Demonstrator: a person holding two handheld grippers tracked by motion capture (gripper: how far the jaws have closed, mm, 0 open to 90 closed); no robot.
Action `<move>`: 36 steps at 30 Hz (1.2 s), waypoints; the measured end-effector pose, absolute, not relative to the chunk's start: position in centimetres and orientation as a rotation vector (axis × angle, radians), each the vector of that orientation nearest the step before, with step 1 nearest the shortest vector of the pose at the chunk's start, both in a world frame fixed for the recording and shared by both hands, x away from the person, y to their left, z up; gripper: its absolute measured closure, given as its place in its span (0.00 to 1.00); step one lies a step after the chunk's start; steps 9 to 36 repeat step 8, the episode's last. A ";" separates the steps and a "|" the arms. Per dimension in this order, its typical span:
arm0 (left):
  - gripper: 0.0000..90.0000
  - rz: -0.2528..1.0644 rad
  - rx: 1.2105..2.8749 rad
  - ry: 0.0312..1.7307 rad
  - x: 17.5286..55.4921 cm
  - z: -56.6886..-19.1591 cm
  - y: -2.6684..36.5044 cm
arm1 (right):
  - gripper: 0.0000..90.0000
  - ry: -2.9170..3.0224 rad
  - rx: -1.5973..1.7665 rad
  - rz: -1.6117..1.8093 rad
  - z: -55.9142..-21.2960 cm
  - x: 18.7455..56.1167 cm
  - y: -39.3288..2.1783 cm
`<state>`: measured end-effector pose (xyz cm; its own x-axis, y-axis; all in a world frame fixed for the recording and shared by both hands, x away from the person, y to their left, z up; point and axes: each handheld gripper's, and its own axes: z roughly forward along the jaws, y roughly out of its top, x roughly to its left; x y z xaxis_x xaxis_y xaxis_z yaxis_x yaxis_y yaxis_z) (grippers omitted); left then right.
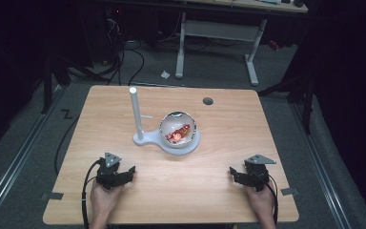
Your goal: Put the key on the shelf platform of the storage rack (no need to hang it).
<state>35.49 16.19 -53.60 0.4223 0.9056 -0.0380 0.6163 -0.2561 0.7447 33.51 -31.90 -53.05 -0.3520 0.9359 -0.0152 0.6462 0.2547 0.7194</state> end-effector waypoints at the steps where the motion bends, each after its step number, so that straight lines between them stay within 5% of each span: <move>1: 0.31 0.544 1.988 1.285 35.5 -53.6 16.1 | 0.31 2.089 1.435 0.874 -53.1 33.5 -31.9; 36: 0.29 0.550 1.994 1.287 35.5 -53.6 15.9 | 0.31 2.089 1.435 0.874 -53.1 33.5 -31.9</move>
